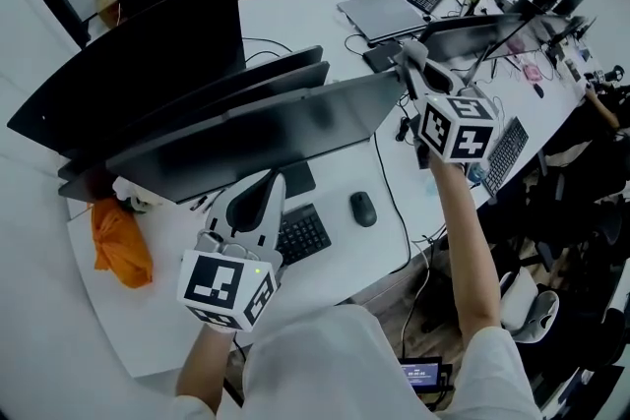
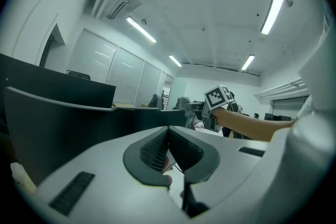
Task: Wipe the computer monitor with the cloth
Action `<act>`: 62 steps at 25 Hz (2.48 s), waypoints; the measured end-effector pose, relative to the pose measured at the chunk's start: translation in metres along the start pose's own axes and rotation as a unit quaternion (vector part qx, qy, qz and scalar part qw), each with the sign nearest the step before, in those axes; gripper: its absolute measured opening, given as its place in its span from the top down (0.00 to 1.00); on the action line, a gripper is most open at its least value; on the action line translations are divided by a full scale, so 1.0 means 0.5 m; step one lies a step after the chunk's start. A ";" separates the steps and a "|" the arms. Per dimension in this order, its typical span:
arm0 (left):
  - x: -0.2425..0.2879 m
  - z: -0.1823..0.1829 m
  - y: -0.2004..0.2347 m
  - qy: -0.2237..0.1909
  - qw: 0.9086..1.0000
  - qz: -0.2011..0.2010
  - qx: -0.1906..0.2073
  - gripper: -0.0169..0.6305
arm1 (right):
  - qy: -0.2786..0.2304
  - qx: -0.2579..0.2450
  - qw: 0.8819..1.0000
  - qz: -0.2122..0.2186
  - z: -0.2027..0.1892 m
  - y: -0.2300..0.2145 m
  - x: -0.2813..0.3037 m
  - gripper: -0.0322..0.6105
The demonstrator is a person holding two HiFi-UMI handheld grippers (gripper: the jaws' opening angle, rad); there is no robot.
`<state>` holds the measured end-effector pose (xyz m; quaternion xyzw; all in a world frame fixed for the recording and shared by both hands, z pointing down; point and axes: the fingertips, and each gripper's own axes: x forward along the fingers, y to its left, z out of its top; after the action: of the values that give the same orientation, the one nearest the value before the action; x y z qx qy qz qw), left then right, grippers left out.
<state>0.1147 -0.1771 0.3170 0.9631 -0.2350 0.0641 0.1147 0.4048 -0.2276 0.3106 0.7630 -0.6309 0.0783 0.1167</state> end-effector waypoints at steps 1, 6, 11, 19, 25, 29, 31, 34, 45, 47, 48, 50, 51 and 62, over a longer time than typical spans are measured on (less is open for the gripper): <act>0.000 -0.001 0.000 0.000 1.000 0.000 0.000 0.94 | 0.001 0.001 1.000 0.003 0.000 0.007 0.000 0.88; -0.010 -0.004 -0.002 -0.001 1.000 0.000 0.001 0.95 | 0.000 0.006 1.000 0.023 0.002 0.050 -0.004 0.89; -0.031 -0.007 -0.006 -0.003 1.000 0.005 -0.001 0.94 | -0.001 -0.003 0.999 0.048 0.009 0.116 -0.003 0.89; -0.088 -0.008 -0.002 -0.011 1.000 0.022 -0.001 0.94 | 0.002 -0.017 0.996 0.090 0.024 0.245 -0.001 0.89; -0.131 -0.011 -0.008 -0.015 0.999 0.030 0.000 0.94 | 0.003 -0.002 0.993 0.120 0.034 0.332 0.001 0.89; -0.159 -0.010 -0.001 -0.022 0.999 0.038 -0.004 0.94 | -0.009 0.002 0.992 0.123 0.043 0.366 -0.007 0.89; -0.172 -0.011 0.002 -0.024 0.999 0.042 -0.004 0.94 | -0.008 -0.004 0.993 0.122 0.043 0.377 -0.007 0.89; -0.191 -0.008 0.007 -0.027 0.998 0.049 -0.002 0.94 | 0.001 -0.017 0.990 0.139 0.055 0.407 -0.002 0.89; -0.274 -0.023 0.034 -0.039 0.996 0.078 -0.010 0.94 | 0.013 -0.027 0.985 0.170 0.068 0.560 0.005 0.89; -0.291 -0.028 0.044 -0.038 0.996 0.085 -0.015 0.94 | 0.012 -0.034 0.985 0.168 0.071 0.581 0.007 0.89; -0.300 -0.032 0.048 -0.038 0.995 0.088 -0.019 0.94 | 0.013 -0.037 0.985 0.167 0.069 0.591 0.007 0.89; -0.320 -0.034 0.052 -0.039 0.995 0.094 -0.023 0.94 | 0.019 -0.042 0.984 0.173 0.065 0.613 0.004 0.89; -0.330 -0.032 0.053 -0.041 0.994 0.097 -0.022 0.94 | 0.023 -0.043 0.982 0.181 0.064 0.627 0.004 0.89; -0.429 -0.036 0.077 -0.051 0.989 0.137 -0.019 0.94 | 0.035 -0.020 0.971 0.235 0.074 0.759 0.012 0.89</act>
<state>-0.0936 -0.1121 0.3037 0.9214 -0.3714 0.0251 0.1112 0.0326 -0.3105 0.3066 0.5880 -0.7893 0.1176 0.1318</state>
